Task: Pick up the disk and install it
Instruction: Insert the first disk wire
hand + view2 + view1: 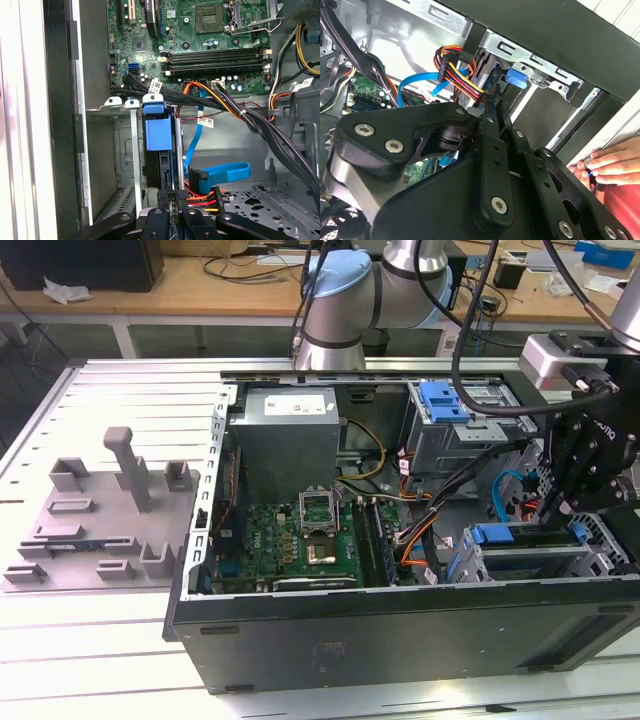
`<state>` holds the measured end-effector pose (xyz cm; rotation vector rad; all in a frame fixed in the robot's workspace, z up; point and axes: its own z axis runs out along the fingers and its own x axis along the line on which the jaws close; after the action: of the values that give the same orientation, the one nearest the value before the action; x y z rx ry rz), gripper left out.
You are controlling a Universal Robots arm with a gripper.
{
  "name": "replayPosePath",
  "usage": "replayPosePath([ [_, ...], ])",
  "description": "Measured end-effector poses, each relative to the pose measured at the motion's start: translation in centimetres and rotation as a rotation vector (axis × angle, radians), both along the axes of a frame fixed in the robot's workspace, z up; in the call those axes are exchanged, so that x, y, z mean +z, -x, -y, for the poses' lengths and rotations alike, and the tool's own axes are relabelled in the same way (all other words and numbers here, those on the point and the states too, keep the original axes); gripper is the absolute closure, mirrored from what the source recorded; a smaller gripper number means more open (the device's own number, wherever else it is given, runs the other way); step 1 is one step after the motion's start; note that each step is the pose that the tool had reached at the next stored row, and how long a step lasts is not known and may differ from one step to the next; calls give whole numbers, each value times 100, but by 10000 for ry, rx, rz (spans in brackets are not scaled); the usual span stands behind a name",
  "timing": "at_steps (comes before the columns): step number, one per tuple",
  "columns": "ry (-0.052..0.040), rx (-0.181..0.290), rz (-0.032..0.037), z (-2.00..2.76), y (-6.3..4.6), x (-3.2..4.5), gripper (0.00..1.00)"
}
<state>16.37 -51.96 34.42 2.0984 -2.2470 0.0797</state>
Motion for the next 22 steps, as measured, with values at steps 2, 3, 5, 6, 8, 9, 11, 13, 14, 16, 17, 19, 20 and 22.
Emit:
replayPosePath([
  [2,0,0,0,0,0,-4,84],
  [3,0,0,0,0,0,-6,84],
  [5,0,0,0,0,0,-13,84],
  [6,1,0,0,0,0,-16,84],
  [8,1,-1,0,0,0,-20,84],
  [9,1,1,0,0,-1,-24,84],
  [11,2,0,1,0,-2,-28,84],
  [13,-3,0,0,0,-3,-35,84],
  [14,-2,-1,-1,0,-3,-36,84],
  [16,1,0,0,0,-5,-41,84],
  [17,-1,0,0,0,-5,-43,84],
  [19,0,0,0,0,-5,-47,84],
  [20,1,0,0,0,-6,-49,84],
  [22,1,0,0,0,-6,-53,84],
])
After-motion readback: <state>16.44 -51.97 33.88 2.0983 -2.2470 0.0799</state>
